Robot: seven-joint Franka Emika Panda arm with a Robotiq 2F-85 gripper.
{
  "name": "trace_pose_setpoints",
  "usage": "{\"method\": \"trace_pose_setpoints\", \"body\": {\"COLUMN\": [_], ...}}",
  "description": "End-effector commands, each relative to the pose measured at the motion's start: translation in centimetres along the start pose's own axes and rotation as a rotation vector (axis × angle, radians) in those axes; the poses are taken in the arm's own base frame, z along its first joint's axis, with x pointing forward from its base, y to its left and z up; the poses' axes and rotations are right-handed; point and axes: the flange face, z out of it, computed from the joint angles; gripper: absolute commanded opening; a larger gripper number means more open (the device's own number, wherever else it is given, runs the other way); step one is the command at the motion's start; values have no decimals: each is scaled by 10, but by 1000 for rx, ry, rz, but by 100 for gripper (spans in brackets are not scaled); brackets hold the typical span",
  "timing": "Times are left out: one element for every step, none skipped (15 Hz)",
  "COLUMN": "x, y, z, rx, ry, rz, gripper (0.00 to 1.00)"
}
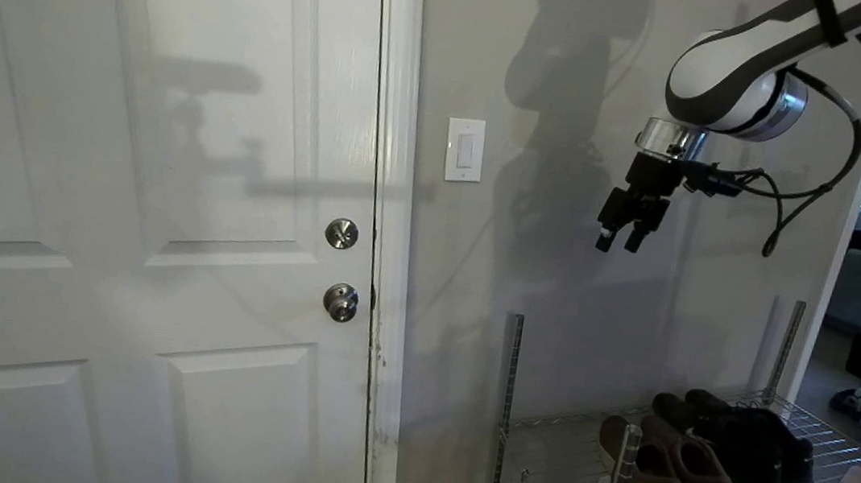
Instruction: Press the switch on top to turn on the light
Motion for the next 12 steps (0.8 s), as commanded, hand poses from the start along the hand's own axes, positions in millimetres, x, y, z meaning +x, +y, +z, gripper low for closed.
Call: {"method": "trace_pose_setpoints", "body": {"x": [-19,-22,-24,-26,-27,-27,-27,-25,-24,-21,-19,-16], "y": [-29,-39,-47,-55,-61,-67,-71,-74,-76,-78,-80,-81], "z": [8,8,8,6,4,1,0,-3,-5,-8,-10,-12], "rx": [-9,-8,-7,-12,-19,-20,-19,-21,-24,-27,-27,-30], "ry": [36,52,68,89,114,137,154,172,187,203,216,229], "rz": [-132,-168,-198,-239,-270,-293,-313,-327,-335,-340,-344,-349], "gripper": [100,100,83,73,67,60,53,47,39,34,26,20]}}
